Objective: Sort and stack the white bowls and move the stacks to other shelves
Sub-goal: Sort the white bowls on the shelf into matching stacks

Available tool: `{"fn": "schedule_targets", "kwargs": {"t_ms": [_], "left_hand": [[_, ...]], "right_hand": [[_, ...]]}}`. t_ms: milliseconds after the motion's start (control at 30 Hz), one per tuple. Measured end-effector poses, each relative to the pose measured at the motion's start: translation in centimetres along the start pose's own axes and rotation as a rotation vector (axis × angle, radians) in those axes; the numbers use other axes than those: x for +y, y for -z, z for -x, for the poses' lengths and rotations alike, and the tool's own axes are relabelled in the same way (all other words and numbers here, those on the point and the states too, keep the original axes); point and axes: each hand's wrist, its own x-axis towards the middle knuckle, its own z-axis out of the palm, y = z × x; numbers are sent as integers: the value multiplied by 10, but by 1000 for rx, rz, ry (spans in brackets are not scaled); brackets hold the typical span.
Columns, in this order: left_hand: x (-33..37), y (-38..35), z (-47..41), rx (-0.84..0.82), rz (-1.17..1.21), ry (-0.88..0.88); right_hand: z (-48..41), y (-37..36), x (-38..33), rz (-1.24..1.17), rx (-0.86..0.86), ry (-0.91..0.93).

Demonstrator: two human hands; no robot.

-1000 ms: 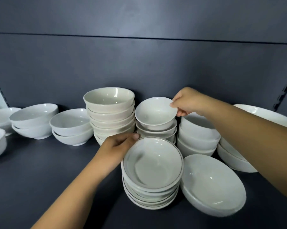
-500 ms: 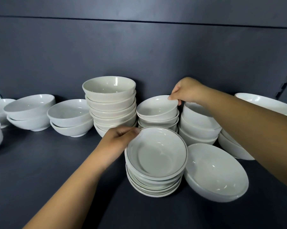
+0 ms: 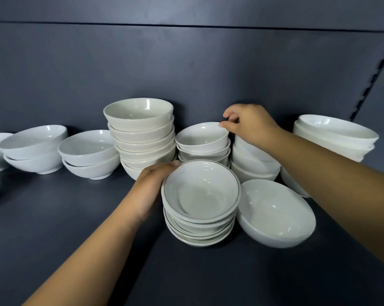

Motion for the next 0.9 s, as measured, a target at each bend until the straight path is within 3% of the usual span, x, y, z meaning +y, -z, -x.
{"fn": "schedule_targets", "kwargs": {"t_ms": [67, 167, 300, 433, 533, 633, 767, 900], "left_hand": [[-3, -5, 2, -85, 66, 16], [-4, -15, 5, -18, 147, 8], [-5, -21, 5, 76, 198, -18], [-11, -25, 7, 35, 245, -17], [-11, -26, 10, 30, 235, -23], [-12, -26, 10, 19, 234, -21], [-12, -26, 11, -8, 224, -40], [-9, -24, 13, 9, 107, -56]], "right_hand": [[27, 5, 5, -62, 130, 51], [80, 11, 16, -219, 254, 30], [144, -3, 40, -340, 199, -67], [182, -10, 58, -466, 152, -44], [193, -5, 68, -408, 138, 138], [198, -14, 75, -196, 70, 251], [199, -19, 81, -213, 158, 184], [198, -14, 81, -525, 119, -79]]}}
